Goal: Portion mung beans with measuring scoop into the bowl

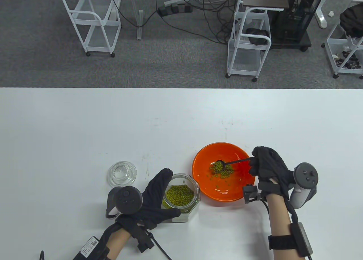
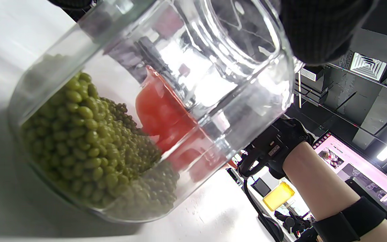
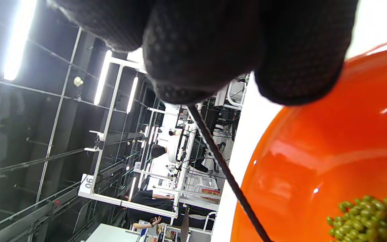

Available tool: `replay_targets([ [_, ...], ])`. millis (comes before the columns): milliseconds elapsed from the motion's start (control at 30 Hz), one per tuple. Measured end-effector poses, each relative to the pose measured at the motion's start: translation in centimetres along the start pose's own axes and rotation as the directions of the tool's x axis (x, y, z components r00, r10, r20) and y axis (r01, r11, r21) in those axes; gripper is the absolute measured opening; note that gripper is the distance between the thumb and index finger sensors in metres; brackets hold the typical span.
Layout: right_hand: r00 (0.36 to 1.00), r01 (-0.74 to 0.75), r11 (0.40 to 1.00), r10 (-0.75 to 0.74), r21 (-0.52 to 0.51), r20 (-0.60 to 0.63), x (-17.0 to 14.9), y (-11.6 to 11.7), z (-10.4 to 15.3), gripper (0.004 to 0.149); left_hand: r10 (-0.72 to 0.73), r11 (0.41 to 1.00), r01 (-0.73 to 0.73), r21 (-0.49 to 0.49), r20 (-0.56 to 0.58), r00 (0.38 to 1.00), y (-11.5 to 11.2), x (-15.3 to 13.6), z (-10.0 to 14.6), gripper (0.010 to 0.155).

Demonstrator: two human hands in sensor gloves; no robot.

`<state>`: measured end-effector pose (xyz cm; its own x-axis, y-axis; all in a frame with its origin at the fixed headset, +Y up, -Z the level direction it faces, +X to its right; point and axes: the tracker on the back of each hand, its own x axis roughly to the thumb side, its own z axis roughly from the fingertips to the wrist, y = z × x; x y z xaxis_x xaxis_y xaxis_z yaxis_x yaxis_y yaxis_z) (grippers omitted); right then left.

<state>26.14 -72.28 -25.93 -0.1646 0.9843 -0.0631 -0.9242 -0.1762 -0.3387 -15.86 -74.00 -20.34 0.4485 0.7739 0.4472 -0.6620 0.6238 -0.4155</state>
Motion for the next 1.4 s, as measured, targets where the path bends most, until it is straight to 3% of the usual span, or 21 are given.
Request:
replay_targets([
  [367, 0.971, -0.149, 0.989, 0.145, 0.005, 0.191, 2.5, 1.9, 1.3, 0.042, 0.000, 1.000, 0.000, 0.000, 0.000, 1.000, 0.0, 0.0, 0.0, 0.114],
  [733, 0.888, -0.276, 0.961, 0.255, -0.001, 0.384, 4.5, 3.5, 2.7, 0.042, 0.000, 1.000, 0.000, 0.000, 0.000, 1.000, 0.0, 0.0, 0.0, 0.114],
  [1000, 0.702, -0.428, 0.904, 0.340, -0.011, 0.626, 6.4, 5.9, 4.9, 0.041, 0.000, 1.000, 0.000, 0.000, 0.000, 1.000, 0.0, 0.0, 0.0, 0.114],
  [1200, 0.457, -0.581, 0.804, 0.451, -0.127, 0.767, 7.6, 8.3, 7.5, 0.041, -0.006, 1.000, 0.006, 0.001, -0.005, 1.000, 0.0, 0.0, 0.1, 0.114],
  [1300, 0.430, -0.580, 0.801, 0.457, -0.149, 0.779, 7.8, 8.6, 7.9, 0.041, -0.005, 1.000, 0.005, 0.000, -0.005, 1.000, 0.0, 0.0, 0.1, 0.113],
  [1400, 0.437, -0.523, 0.836, 0.430, -0.166, 0.790, 8.1, 8.2, 8.2, 0.041, -0.005, 1.000, 0.005, 0.000, -0.005, 1.000, 0.0, 0.0, 0.2, 0.114],
])
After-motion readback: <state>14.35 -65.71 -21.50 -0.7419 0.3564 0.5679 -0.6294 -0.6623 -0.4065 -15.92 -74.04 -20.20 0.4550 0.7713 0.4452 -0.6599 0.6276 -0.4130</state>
